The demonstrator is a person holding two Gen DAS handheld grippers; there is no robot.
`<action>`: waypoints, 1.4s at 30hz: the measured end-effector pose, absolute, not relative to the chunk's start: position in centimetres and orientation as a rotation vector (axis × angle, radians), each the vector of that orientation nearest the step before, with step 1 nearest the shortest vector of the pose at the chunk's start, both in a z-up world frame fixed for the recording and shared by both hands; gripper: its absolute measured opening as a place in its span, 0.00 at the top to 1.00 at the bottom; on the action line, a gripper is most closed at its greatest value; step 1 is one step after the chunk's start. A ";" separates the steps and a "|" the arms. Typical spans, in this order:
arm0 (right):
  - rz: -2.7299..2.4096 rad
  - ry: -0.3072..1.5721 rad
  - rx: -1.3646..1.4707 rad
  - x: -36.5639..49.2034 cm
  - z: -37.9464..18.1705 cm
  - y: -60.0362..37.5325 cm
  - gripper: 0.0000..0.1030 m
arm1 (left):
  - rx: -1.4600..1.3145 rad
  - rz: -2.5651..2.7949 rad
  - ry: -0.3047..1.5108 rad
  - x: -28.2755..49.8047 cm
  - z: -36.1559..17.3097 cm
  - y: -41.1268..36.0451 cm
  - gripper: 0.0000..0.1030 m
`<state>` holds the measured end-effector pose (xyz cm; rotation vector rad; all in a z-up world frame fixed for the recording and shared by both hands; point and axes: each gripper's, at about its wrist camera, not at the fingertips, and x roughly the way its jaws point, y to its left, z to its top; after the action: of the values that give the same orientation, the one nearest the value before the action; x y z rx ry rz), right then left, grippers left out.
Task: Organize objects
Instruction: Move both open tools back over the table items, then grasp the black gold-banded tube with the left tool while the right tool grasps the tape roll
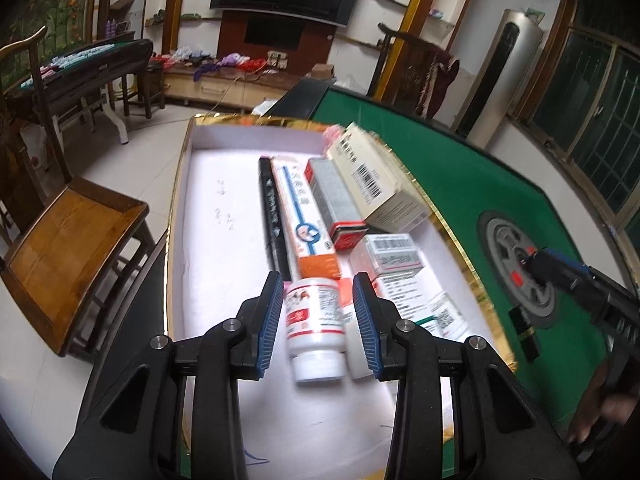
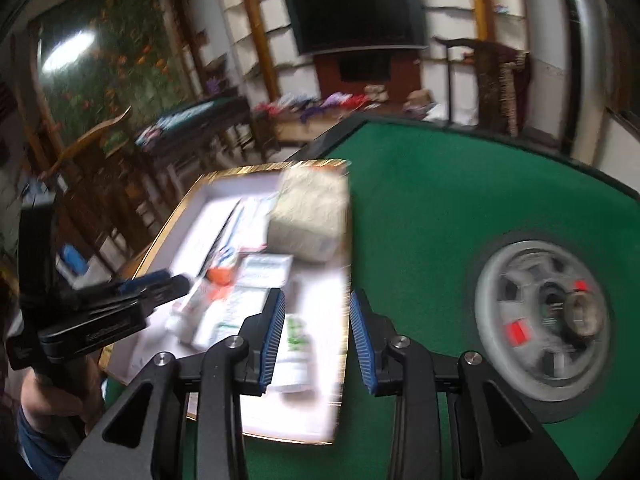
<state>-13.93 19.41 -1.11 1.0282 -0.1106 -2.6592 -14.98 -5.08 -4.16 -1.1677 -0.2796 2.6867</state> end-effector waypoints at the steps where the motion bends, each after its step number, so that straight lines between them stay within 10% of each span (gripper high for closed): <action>1: -2.684 -0.138 1.015 -13.7 -0.9 21.1 0.67 | -1.148 2.688 -0.266 -14.8 -3.9 -4.8 0.66; 34: -2.906 -0.626 1.043 -11.3 -2.0 41.1 0.66 | -1.446 2.354 0.079 -14.5 -7.1 21.4 0.64; 37: -2.912 -0.624 1.067 -11.6 -2.4 41.4 0.66 | -1.386 2.390 0.220 -14.0 -7.3 21.5 0.81; 42: -2.923 -0.505 1.130 -13.3 -3.6 40.4 0.34 | -1.361 2.350 0.161 -14.1 -7.1 20.2 0.84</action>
<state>-13.30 40.39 -3.63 1.1299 -0.5046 -2.9233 -14.13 20.17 -7.14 -1.3609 0.1612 2.3503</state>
